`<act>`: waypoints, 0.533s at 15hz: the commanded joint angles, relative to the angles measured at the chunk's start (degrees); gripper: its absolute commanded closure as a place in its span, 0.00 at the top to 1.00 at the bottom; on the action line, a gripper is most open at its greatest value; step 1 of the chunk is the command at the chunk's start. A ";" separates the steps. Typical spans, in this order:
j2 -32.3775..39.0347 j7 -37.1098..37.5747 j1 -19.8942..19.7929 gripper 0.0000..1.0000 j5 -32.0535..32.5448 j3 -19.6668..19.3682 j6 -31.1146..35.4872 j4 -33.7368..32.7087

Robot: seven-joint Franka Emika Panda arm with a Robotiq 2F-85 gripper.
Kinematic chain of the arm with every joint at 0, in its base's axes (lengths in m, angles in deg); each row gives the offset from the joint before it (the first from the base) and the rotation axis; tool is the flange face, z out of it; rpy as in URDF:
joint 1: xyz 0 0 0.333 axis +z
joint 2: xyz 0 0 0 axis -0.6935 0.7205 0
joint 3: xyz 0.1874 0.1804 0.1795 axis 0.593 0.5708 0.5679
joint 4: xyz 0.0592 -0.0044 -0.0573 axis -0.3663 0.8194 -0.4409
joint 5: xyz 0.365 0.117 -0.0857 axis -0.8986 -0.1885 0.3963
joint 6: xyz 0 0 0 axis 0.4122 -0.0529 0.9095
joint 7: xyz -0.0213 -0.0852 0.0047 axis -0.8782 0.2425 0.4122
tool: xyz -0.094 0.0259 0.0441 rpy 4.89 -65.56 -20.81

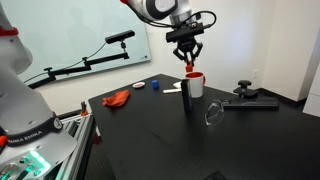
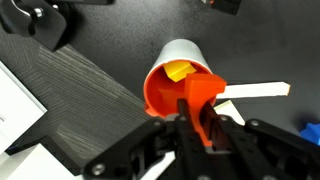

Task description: Pick up the orange black and place in inside the mug

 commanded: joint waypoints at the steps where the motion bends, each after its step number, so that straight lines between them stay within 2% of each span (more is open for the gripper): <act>1: 1.76 -0.35 -2.02 0.04 -0.46 1.53 -0.42 -3.45; 8: 3.86 -0.52 -2.56 0.04 -0.08 3.16 -0.34 -5.37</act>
